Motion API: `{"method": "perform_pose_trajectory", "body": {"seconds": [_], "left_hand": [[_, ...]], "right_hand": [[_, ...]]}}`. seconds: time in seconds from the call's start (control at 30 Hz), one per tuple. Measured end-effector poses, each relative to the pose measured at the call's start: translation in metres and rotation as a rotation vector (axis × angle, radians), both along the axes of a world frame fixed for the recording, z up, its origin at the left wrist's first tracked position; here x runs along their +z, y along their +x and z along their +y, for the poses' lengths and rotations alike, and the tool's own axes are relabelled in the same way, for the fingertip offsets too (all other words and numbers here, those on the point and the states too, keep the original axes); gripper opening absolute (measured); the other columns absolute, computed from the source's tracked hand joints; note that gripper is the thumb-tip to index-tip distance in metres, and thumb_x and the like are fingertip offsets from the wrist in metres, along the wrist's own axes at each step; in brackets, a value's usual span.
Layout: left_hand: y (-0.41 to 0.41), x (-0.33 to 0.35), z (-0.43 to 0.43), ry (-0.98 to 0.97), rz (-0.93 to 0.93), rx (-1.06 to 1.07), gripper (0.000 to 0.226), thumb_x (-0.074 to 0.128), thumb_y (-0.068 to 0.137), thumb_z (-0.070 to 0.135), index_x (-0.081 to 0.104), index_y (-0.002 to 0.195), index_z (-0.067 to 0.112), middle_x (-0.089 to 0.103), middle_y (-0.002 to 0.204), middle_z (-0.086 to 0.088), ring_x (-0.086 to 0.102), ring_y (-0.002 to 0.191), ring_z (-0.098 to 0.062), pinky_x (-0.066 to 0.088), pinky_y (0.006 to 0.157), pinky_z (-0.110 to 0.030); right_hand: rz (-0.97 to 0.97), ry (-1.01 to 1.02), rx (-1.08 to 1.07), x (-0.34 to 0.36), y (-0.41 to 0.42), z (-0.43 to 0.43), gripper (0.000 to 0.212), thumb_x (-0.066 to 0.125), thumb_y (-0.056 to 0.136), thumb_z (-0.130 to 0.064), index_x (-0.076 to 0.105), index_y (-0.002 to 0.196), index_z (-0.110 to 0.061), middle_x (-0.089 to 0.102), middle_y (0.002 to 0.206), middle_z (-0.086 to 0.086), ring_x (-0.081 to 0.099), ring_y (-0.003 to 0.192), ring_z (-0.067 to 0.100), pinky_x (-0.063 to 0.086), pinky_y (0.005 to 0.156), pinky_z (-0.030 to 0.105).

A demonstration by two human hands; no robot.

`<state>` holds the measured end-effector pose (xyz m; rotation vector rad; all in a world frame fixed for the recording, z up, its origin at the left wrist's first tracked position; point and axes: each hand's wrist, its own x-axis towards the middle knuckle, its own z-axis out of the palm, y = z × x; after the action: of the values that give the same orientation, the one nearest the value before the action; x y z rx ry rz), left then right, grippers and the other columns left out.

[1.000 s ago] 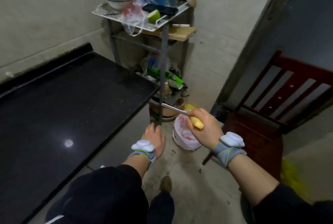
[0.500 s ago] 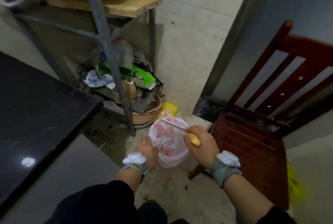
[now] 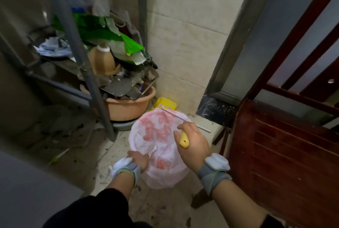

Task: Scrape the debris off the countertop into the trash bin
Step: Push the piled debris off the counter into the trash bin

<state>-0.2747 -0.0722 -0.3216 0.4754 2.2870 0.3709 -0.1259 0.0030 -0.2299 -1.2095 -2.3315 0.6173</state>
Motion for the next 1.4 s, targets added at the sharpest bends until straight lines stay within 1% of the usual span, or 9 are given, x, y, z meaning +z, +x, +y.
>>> {"method": "perform_pose_trajectory", "body": {"seconds": [0.2,0.3,0.4,0.53,0.73,0.9,1.03,1.2,1.4], "left_hand": [[-0.003,-0.029,0.001,0.139,-0.157,0.229,0.056,0.058,0.092,0.027,0.048,0.133,-0.01,0.051,0.135,-0.026,0.053,0.121,-0.039,0.045,0.098,-0.036],[0.001,-0.005,-0.003,0.205,-0.203,0.323,0.051,0.061,0.088,0.026,0.055,0.125,-0.009,0.059,0.124,-0.026,0.059,0.111,-0.04,0.05,0.093,-0.039],[0.0,0.025,-0.015,0.174,-0.167,0.277,0.054,0.061,0.086,0.036,0.059,0.122,-0.004,0.062,0.12,-0.023,0.061,0.106,-0.039,0.05,0.091,-0.037],[0.0,0.116,-0.058,0.121,-0.14,0.251,0.051,0.059,0.084,0.038,0.063,0.119,0.001,0.064,0.117,-0.021,0.062,0.103,-0.037,0.051,0.086,-0.035],[0.014,0.281,-0.132,0.105,-0.234,0.316,0.071,0.055,0.063,0.05,0.065,0.117,0.005,0.066,0.114,-0.016,0.063,0.095,-0.032,0.052,0.086,-0.033],[0.046,0.403,-0.208,0.183,-0.278,0.519,0.057,0.061,0.068,0.043,0.067,0.106,0.002,0.069,0.102,-0.017,0.068,0.089,-0.032,0.056,0.084,-0.038],[0.075,0.472,-0.284,0.233,-0.261,0.703,0.031,0.063,0.075,0.033,0.066,0.093,0.008,0.07,0.097,-0.015,0.069,0.086,-0.033,0.057,0.085,-0.042],[0.092,0.501,-0.359,0.227,-0.229,0.805,0.03,0.061,0.063,0.032,0.067,0.079,0.007,0.071,0.074,-0.011,0.071,0.073,-0.031,0.059,0.079,-0.042],[0.121,0.529,-0.441,0.266,-0.19,0.92,0.015,0.058,0.068,0.013,0.065,0.07,0.0,0.067,0.064,-0.013,0.069,0.064,-0.032,0.058,0.061,-0.036]], "right_hand": [[-0.02,-0.001,0.001,-0.018,0.011,-0.003,0.033,0.05,0.092,-0.041,0.063,0.111,-0.018,0.059,0.119,-0.003,0.058,0.106,0.019,0.046,0.082,0.033],[0.001,0.026,0.021,0.0,0.017,-0.007,0.05,0.037,0.085,-0.052,0.065,0.104,-0.015,0.061,0.113,0.002,0.061,0.101,0.026,0.049,0.079,0.035],[0.025,0.054,0.038,0.025,0.022,-0.013,0.043,0.042,0.085,-0.046,0.065,0.099,-0.013,0.062,0.112,0.006,0.063,0.095,0.029,0.048,0.076,0.032],[0.078,0.07,0.104,0.109,0.021,-0.032,0.024,0.05,0.088,-0.038,0.061,0.088,-0.016,0.062,0.106,0.006,0.063,0.09,0.027,0.046,0.072,0.031],[0.132,0.1,0.237,0.265,0.019,-0.071,0.02,0.052,0.085,-0.032,0.059,0.082,-0.013,0.058,0.09,0.001,0.054,0.079,0.019,0.041,0.066,0.029],[0.028,0.024,0.365,0.386,0.039,-0.12,0.016,0.055,0.075,-0.015,0.059,0.09,-0.018,0.057,0.099,0.002,0.059,0.082,0.035,0.048,0.067,0.039],[-0.062,0.155,0.552,0.463,0.05,-0.16,0.02,0.062,0.073,-0.006,0.061,0.09,-0.016,0.057,0.101,0.004,0.059,0.079,0.035,0.044,0.059,0.036],[-0.049,0.322,0.734,0.506,0.034,-0.207,0.017,0.052,0.077,-0.03,0.06,0.082,-0.016,0.056,0.087,0.008,0.058,0.061,0.037,0.045,0.046,0.036],[-0.074,0.478,0.934,0.525,0.005,-0.283,0.017,0.073,0.065,-0.008,0.059,0.073,-0.012,0.055,0.083,0.01,0.057,0.063,0.034,0.038,0.042,0.032]]}}
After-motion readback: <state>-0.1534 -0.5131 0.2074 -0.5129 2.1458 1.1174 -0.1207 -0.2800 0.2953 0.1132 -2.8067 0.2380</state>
